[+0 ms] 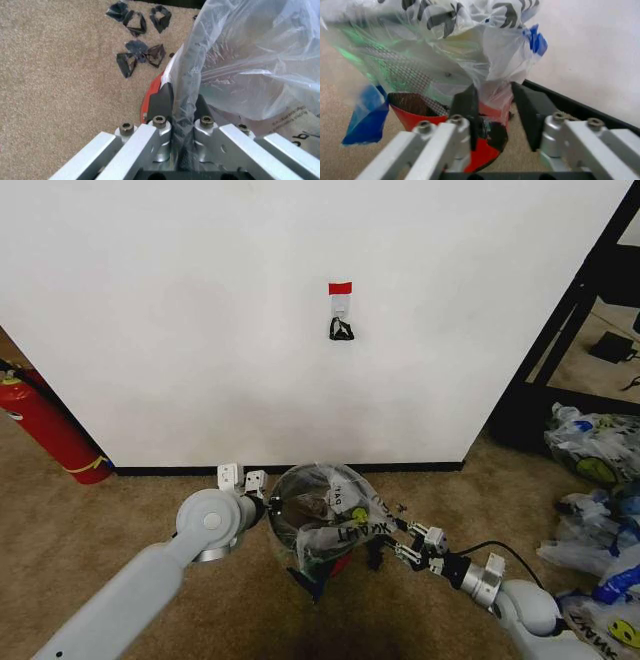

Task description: Pick up the garbage bag from the wall and place it over the trash bin.

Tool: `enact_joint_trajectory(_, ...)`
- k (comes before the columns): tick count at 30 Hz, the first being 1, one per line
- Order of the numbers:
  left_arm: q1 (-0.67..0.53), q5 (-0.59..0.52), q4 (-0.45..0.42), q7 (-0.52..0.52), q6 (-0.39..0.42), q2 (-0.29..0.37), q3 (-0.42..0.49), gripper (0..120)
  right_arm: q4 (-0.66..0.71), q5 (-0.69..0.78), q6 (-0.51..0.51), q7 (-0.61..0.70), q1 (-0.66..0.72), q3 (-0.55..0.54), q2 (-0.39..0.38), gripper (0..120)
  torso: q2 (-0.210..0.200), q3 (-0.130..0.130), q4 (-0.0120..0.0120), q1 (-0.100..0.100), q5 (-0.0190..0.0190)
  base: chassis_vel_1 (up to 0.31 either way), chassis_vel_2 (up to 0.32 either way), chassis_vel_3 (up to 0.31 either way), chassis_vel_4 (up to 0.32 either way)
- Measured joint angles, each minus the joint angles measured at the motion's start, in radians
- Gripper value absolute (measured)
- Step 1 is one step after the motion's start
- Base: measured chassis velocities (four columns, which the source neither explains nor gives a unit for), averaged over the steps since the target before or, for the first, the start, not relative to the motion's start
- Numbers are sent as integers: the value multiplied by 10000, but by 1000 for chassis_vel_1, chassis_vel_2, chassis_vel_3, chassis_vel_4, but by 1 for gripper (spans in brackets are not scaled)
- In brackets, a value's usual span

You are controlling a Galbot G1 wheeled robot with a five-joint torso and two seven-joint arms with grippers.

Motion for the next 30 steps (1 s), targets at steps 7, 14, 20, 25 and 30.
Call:
enact_joint_trajectory(7,116,-37,-231,-41,46,95,-23,0,-202,30,-4,156,96,-126,77,0,0,0,2,0,0,0,0,0,0)
enact_joint_trajectory(14,153,-171,-372,-93,82,156,-49,0,-537,-59,-3,301,197,-193,159,0,0,0,1,0,-1,0,0,0,0)
enact_joint_trajectory(20,219,-241,-463,-132,97,157,-60,0,-813,-225,49,439,258,-257,261,0,0,0,2,0,0,0,0,0,0)
enact_joint_trajectory(25,231,-243,-371,-138,98,49,-67,0,-585,-154,102,438,26,-249,213,0,-1,-1,1,0,1,0,0,0,0)
enact_joint_trajectory(30,106,-177,289,-108,74,-226,-109,0,-345,412,650,590,-410,-1,40,21,-2,0,0,0,-1,0,0,0,0)
